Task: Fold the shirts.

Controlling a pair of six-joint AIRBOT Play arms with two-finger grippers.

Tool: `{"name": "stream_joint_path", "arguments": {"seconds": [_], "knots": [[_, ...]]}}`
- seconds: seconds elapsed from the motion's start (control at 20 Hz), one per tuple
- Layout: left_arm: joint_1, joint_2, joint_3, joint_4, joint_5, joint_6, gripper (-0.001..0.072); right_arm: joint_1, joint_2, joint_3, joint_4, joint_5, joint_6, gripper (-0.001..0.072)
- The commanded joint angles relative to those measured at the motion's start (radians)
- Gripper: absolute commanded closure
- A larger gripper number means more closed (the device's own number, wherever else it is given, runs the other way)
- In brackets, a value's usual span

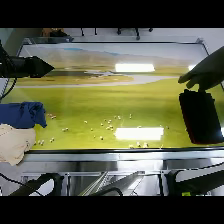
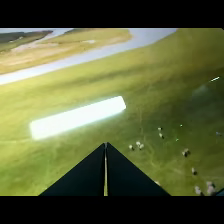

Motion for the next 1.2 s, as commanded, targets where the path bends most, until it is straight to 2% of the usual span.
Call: {"name": "stream_joint_path", "arguments": {"seconds": [0.0, 0.1, 0.2, 0.35, 0.45, 0.5, 0.75, 0.9, 1.05, 1.15], "knots": [[0.001, -0.001, -0.001, 0.001, 0.000, 0.001, 0.0692, -0.024, 0.000, -0.002, -0.014, 0.094, -0.011, 0.0695], [0.001, -0.003, -0.001, 0.000, -0.001, 0.009, 0.0692, -0.024, 0.000, -0.002, -0.012, 0.104, -0.024, 0.0695], [0.001, -0.013, -0.001, 0.000, -0.011, 0.010, 0.0692, -0.022, -0.008, -0.002, 0.023, 0.042, -0.093, 0.0695], [0.001, -0.043, -0.001, -0.001, -0.053, 0.010, 0.0692, -0.023, -0.039, -0.002, 0.219, -0.139, -0.275, 0.0695], [0.001, -0.067, -0.001, -0.001, -0.069, 0.010, 0.0692, -0.024, -0.056, -0.002, 0.347, -0.187, -0.366, 0.0695], [0.001, -0.076, 0.000, -0.002, -0.064, 0.010, 0.0692, -0.024, -0.060, -0.002, 0.356, -0.180, -0.382, 0.0695], [0.001, -0.095, -0.001, -0.003, -0.051, 0.009, 0.0692, -0.076, -0.064, -0.002, 0.290, 0.011, -0.385, 0.0695], [0.001, -0.095, 0.000, -0.003, -0.061, 0.009, 0.0692, -0.142, -0.064, -0.002, 0.290, 0.151, -0.338, 0.0694], [0.001, -0.095, -0.001, -0.003, -0.084, 0.009, 0.0692, -0.200, -0.064, -0.002, 0.282, 0.323, -0.252, 0.0695], [0.001, -0.095, 0.000, -0.003, -0.086, 0.009, 0.0692, -0.214, -0.059, -0.003, 0.178, 0.425, -0.116, 0.0695]]}}
